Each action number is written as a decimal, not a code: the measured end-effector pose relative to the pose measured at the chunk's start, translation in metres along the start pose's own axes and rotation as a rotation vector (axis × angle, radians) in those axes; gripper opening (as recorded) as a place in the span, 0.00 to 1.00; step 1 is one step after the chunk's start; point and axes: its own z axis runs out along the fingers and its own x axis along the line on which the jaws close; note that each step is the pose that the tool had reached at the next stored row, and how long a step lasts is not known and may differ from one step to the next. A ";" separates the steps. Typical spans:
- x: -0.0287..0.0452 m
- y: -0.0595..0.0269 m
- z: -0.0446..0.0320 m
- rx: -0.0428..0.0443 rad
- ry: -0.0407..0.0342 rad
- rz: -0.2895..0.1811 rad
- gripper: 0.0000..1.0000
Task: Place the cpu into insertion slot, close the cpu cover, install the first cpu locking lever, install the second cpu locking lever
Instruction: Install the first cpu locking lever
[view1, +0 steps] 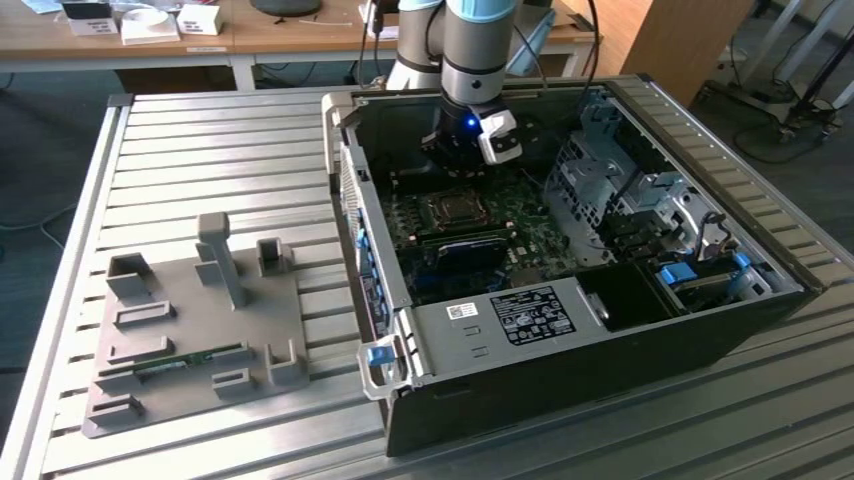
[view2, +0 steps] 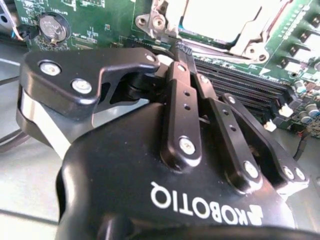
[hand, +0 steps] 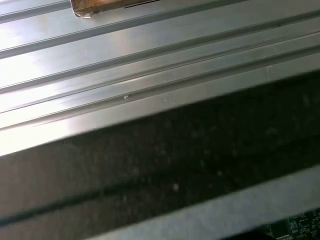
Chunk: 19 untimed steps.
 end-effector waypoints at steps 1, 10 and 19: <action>0.0000 0.0000 0.0000 0.0001 0.0000 0.000 0.11; 0.0001 0.0010 -0.0010 0.0007 -0.0010 0.008 0.11; -0.0001 0.0014 -0.0041 0.0009 -0.0010 0.010 0.11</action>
